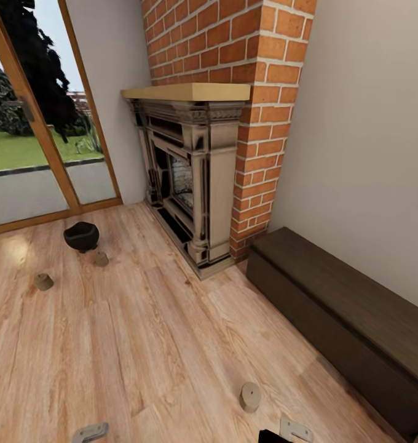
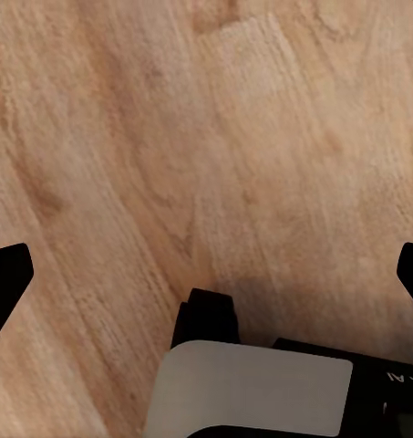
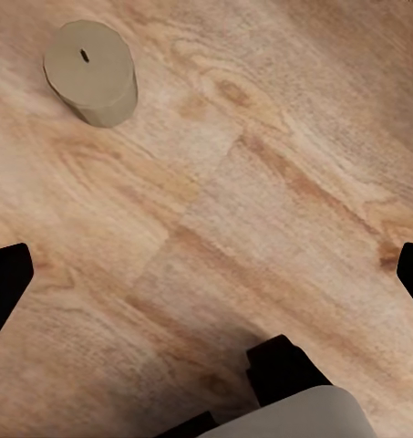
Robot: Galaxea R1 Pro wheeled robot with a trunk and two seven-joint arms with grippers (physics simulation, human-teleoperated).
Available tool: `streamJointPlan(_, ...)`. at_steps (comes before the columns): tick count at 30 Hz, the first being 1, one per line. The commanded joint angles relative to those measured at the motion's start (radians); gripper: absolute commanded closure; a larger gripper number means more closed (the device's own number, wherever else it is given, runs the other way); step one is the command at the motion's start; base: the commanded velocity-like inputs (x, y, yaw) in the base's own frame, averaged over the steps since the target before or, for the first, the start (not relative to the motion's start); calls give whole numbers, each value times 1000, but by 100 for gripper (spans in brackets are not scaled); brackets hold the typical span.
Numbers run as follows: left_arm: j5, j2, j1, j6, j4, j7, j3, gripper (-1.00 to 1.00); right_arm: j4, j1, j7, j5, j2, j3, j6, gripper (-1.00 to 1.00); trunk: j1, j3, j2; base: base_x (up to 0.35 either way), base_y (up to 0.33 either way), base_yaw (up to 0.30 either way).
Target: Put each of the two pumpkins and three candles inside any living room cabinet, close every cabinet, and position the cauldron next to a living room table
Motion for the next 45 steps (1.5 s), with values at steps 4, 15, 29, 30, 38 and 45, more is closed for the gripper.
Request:
streamJointPlan(4,0,0,0,-1,0,0,-2,-100,0,0,1,0,0,0,0,-100,0,0,0,9,2,0)
streamJointPlan(15,0,0,0,-2,0,-1,-1,-100,0,0,1,0,-1,0,0,-100,0,0,0,2,0,0)
streamJointPlan(29,1,1,0,-2,0,1,0,-100,0,0,1,0,0,0,0,-100,0,0,0,224,47,0)
streamJointPlan(30,1,1,0,-3,0,1,0,-100,0,0,1,0,0,0,0,-100,0,0,0,290,39,0)
streamJointPlan(38,1,1,0,-17,0,1,-3,-100,0,0,1,0,0,0,0,-100,0,0,0,236,37,0)
streamJointPlan(45,1,0,0,-18,0,1,-5,-100,0,0,1,0,0,0,0,-100,0,0,0,258,35,0)
